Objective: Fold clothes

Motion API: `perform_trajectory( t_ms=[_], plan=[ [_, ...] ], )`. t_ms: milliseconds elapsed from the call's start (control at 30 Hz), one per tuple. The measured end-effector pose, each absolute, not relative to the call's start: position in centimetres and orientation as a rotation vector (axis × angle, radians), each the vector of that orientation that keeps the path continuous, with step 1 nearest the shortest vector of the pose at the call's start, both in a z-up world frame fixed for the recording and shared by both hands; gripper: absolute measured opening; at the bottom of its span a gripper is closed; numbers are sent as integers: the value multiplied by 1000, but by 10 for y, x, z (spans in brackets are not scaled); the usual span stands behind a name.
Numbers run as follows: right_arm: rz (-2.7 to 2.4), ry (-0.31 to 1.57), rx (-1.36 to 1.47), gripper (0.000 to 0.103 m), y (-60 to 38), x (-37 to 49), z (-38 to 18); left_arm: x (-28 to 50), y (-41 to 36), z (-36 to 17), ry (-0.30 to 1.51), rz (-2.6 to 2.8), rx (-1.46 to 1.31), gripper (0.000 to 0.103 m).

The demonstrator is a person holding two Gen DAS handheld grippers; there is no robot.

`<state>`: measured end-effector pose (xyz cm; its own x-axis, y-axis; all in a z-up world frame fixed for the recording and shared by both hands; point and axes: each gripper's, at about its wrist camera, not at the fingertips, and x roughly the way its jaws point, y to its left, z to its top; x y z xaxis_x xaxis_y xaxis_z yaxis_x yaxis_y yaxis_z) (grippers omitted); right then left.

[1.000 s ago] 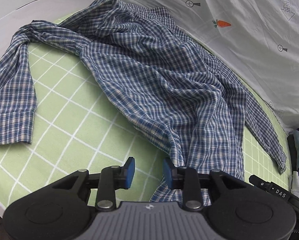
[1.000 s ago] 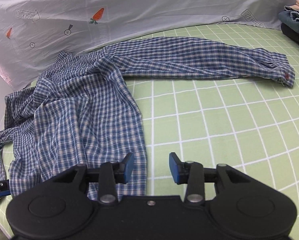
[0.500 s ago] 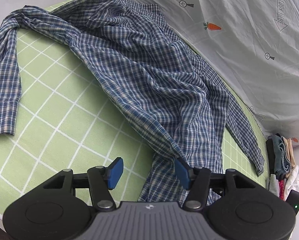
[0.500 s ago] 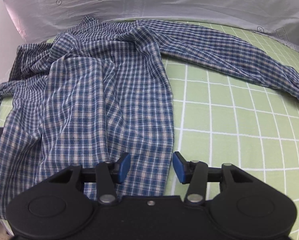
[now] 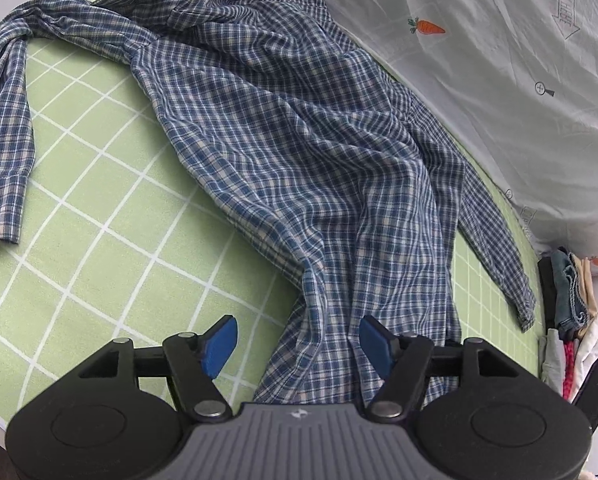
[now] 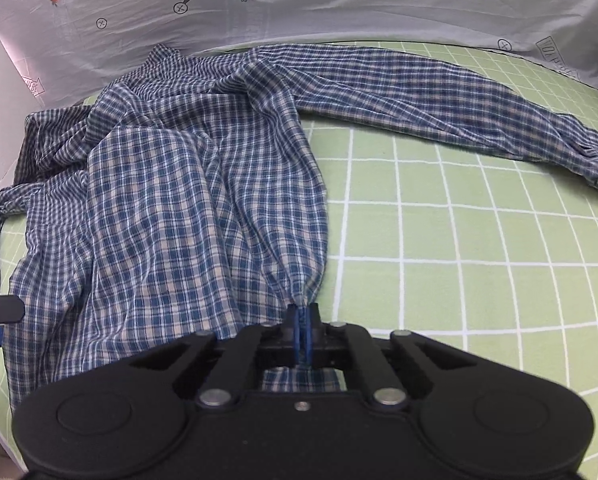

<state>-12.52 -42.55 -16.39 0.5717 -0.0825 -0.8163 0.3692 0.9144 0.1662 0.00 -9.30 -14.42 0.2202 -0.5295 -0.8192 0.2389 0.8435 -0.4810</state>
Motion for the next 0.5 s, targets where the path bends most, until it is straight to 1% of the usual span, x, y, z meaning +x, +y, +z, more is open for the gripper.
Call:
perform_trajectory(
  t_ms=[67, 167, 200, 300, 500],
  plan=[
    [-282, 925, 342, 3, -428, -127, -164, 1, -99, -152, 1263, -502, -211, 57],
    [-308, 921, 333, 3, -430, -131, -162, 3, -101, -156, 1255, -463, -141, 12],
    [-321, 920, 327, 3, -431, -132, -161, 6, -99, -158, 1266, -439, -136, 2],
    [-357, 915, 320, 2, -437, -139, -160, 11, -88, -158, 1253, -393, -172, 2],
    [-445, 933, 270, 2, -446, -165, -157, 22, -61, -138, 1106, -189, 77, 2]
  ],
)
